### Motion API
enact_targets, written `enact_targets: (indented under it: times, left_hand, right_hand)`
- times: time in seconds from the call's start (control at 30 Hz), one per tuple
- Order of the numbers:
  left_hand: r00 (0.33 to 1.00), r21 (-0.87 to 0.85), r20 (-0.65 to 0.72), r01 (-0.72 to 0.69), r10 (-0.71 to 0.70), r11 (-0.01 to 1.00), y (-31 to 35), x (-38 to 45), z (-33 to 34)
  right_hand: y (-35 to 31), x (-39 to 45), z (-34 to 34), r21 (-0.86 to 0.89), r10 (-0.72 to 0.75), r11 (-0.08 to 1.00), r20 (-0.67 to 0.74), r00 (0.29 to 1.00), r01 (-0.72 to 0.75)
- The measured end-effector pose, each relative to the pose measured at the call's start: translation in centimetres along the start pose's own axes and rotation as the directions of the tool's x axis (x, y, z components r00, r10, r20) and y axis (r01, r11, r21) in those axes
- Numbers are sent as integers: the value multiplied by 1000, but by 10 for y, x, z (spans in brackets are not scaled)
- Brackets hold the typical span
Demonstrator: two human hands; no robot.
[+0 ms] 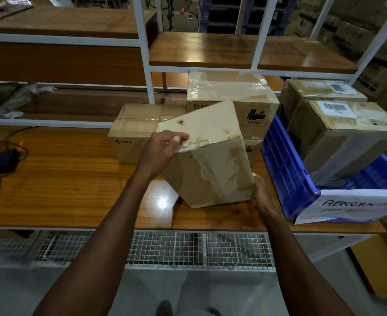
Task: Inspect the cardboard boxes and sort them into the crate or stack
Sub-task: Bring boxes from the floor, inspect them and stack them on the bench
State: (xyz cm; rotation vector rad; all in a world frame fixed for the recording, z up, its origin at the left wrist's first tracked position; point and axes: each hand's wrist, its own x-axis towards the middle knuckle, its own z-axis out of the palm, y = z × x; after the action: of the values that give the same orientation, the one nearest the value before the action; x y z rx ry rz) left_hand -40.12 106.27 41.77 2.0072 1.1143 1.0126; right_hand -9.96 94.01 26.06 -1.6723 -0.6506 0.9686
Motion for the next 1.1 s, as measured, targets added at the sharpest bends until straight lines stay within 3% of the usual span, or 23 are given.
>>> enact_targets:
  times: [0.07, 0.17, 0.2, 0.3, 0.43, 0.57, 0.67, 0.73, 0.8, 0.87, 0.97, 1.1]
  left_hand:
    - [992, 20, 82, 97, -98, 995, 8, 19, -3]
    - [930, 404, 283, 107, -235, 909, 14, 38, 3]
    - [903, 441, 327, 116, -280, 890, 16, 40, 8]
    - [912, 417, 272, 176, -307, 892, 11, 36, 19]
    - [930, 437, 234, 160, -284, 885, 4, 29, 20]
    - [935, 474, 209, 160, -287, 866, 6, 29, 23]
    - [930, 483, 205, 175, -305, 858, 14, 27, 25]
    - [935, 497, 177, 185, -307, 848, 16, 24, 28]
    - [932, 498, 173, 196, -319, 845, 19, 23, 31]
    - [921, 503, 183, 214, -345, 838, 23, 28, 30]
    - [937, 558, 174, 159, -303, 815, 34, 43, 30]
    - [923, 634, 305, -14, -233, 773, 46, 63, 49]
  right_hand:
    - [-19, -28, 11, 53, 56, 997, 20, 998, -57]
    - [-31, -55, 29, 96, 173, 979, 77, 982, -180]
    - [-25, -57, 30, 115, 195, 972, 91, 977, -205]
    - [-22, -58, 30, 139, 190, 970, 63, 980, -197]
    - [-38, -46, 17, 87, 50, 995, -8, 999, -49]
    - [-96, -43, 8, 125, -206, 969, -74, 976, 214]
    - [-139, -34, 9, -46, -357, 934, -98, 929, 354]
    - [-159, -19, 15, -294, -420, 874, -53, 906, 387]
    - [-170, -5, 26, -621, -432, 685, 75, 899, 381]
    - [-177, 0, 38, -819, -399, 450, 171, 901, 355]
    - [-180, -1, 50, -892, -383, 339, 159, 910, 299]
    - [-184, -4, 44, -882, -363, 364, 163, 918, 300]
